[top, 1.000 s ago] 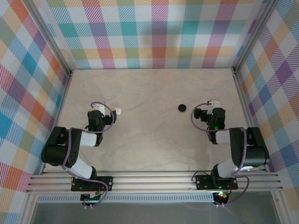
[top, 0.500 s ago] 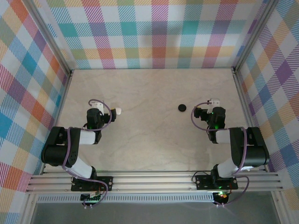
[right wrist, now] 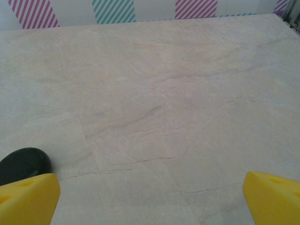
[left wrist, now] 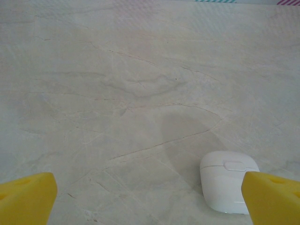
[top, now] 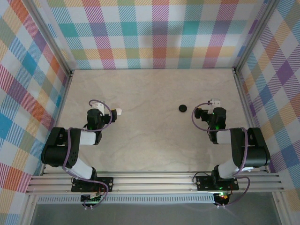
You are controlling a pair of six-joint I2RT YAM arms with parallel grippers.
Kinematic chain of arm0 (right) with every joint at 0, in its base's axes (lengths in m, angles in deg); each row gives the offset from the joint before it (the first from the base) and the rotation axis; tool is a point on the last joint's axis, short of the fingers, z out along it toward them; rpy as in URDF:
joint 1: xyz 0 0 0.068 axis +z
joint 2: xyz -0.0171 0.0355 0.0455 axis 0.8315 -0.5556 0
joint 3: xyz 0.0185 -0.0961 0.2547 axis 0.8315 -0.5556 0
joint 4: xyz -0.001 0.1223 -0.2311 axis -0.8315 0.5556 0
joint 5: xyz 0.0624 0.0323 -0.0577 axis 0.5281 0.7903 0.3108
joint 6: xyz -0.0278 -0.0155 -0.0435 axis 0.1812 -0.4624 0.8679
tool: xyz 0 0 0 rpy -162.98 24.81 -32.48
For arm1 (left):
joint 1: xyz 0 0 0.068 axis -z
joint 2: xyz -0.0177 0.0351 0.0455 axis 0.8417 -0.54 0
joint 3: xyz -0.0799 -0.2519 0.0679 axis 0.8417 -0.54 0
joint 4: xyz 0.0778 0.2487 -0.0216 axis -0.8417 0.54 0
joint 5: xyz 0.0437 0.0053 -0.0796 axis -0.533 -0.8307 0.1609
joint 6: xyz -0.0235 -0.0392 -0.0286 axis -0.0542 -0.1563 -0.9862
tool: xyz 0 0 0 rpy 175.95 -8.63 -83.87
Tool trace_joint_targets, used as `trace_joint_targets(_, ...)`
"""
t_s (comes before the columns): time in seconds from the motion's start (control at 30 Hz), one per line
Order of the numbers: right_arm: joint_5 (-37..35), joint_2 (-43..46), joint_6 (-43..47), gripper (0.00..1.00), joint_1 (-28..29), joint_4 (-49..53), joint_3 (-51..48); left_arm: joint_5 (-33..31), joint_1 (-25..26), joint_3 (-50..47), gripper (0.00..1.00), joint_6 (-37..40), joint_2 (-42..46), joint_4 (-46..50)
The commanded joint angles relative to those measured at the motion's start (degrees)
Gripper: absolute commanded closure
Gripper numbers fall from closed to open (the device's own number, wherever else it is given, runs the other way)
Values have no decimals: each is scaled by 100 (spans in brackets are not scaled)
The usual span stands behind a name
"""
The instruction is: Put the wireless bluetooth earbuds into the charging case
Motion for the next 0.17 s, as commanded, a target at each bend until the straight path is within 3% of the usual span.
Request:
trace_joint_targets(0.0,95,-47,-35,0,-41,-9,101,43,-41,59,0,-47,-11,40)
trace_joint_targets(0.13,86,-28,-26,0,-42,-39,74,37,-44,57,0,-45,-11,40)
